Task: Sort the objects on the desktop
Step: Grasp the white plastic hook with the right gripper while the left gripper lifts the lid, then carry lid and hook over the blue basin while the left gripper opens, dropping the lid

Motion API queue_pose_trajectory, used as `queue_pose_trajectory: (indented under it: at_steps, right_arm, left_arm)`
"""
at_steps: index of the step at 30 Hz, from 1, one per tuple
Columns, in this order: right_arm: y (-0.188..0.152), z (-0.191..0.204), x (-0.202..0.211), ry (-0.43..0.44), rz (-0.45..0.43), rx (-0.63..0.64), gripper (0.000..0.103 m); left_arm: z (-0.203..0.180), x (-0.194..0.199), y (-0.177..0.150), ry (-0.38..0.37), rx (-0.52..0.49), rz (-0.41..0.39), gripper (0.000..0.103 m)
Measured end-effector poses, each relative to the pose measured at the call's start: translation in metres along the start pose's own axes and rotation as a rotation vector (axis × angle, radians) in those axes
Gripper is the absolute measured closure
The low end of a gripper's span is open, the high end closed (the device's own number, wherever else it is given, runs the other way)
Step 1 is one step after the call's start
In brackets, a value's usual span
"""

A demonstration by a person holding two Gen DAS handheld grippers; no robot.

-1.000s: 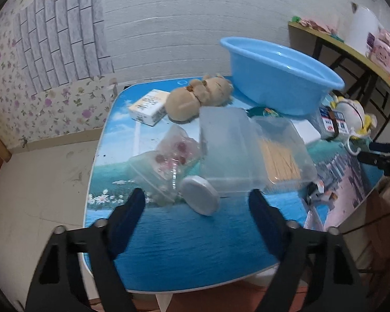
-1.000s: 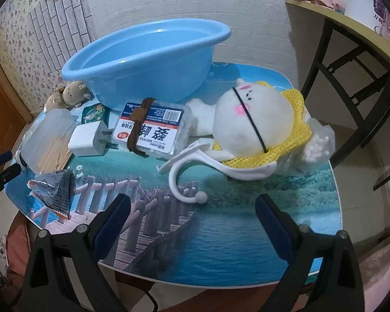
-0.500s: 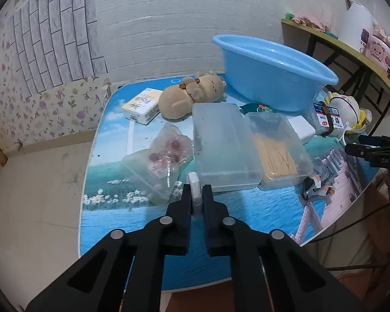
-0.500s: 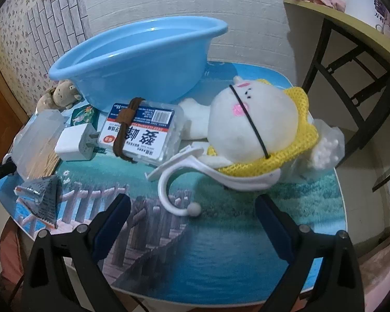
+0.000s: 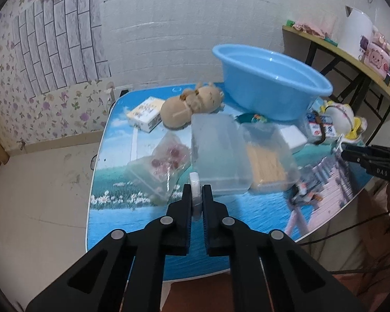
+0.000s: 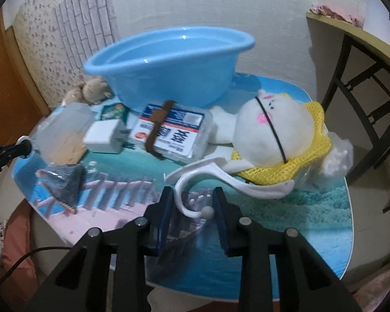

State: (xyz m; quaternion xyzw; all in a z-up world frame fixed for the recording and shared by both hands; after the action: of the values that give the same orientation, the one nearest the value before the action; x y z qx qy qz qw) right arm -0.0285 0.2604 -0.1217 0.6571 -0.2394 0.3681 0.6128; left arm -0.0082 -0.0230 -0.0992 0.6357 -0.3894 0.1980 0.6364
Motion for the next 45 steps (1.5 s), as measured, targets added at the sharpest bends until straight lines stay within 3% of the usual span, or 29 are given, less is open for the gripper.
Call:
queue_pose_trajectory:
  at_steps: [5,7,9,18,22,25,27,32,38,42,45]
  right_arm:
    - [0.010,0.007,0.020,0.023,-0.052,0.003,0.075]
    - [0.014,0.010,0.025,0.039,-0.067,0.004,0.080]
    - [0.015,0.013,0.023,0.057,-0.063,0.007,0.093]
    - [-0.005,0.008,0.005,0.096,0.008,-0.005,0.093]
    - [-0.010,0.010,0.002,0.165,0.045,-0.021,0.093]
    - [-0.013,0.015,0.000,0.187,0.059,-0.015,0.086]
    - [-0.014,0.016,0.001,0.145,0.050,0.012,0.065]
    - [-0.005,0.013,0.017,0.080,-0.038,0.074,0.031]
    - [-0.005,0.002,0.014,0.036,-0.014,0.063,0.029]
    - [-0.016,-0.005,-0.008,-0.007,0.078,-0.050,0.029]
    - [-0.015,-0.002,-0.011,-0.036,0.085,-0.084,0.027]
  left_arm:
    - [-0.012,0.012,0.017,-0.013,-0.020,-0.042,0.097]
    - [-0.017,0.015,0.025,-0.027,-0.024,-0.057,0.097]
    - [-0.022,0.016,0.031,-0.029,-0.035,-0.065,0.097]
    - [-0.031,0.009,0.032,-0.047,-0.039,-0.050,0.097]
    - [-0.033,0.005,0.029,-0.052,-0.032,-0.041,0.097]
    - [-0.038,0.002,0.028,-0.061,-0.037,-0.036,0.097]
    - [-0.041,0.000,0.026,-0.065,-0.036,-0.029,0.097]
    - [-0.044,-0.004,0.022,-0.073,-0.033,-0.015,0.097]
    - [-0.045,-0.005,0.021,-0.080,-0.031,-0.015,0.097]
    - [-0.046,-0.008,0.021,-0.082,-0.031,-0.009,0.097]
    - [-0.047,-0.011,0.020,-0.091,-0.028,-0.004,0.097]
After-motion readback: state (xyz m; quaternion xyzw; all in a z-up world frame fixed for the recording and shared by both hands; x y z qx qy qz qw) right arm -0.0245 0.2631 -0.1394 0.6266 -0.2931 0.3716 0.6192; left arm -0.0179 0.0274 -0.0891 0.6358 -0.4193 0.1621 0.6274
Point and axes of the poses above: each gripper's, at about its wrist camera, not at the fingertips, and x roughly against the way its jaws point, z to its left, y to its top, the point moved 7 cm from there along -x, roughly the way its jaws point, and after that the axes turned 5 degrees about -y, right-handed, at the moved point
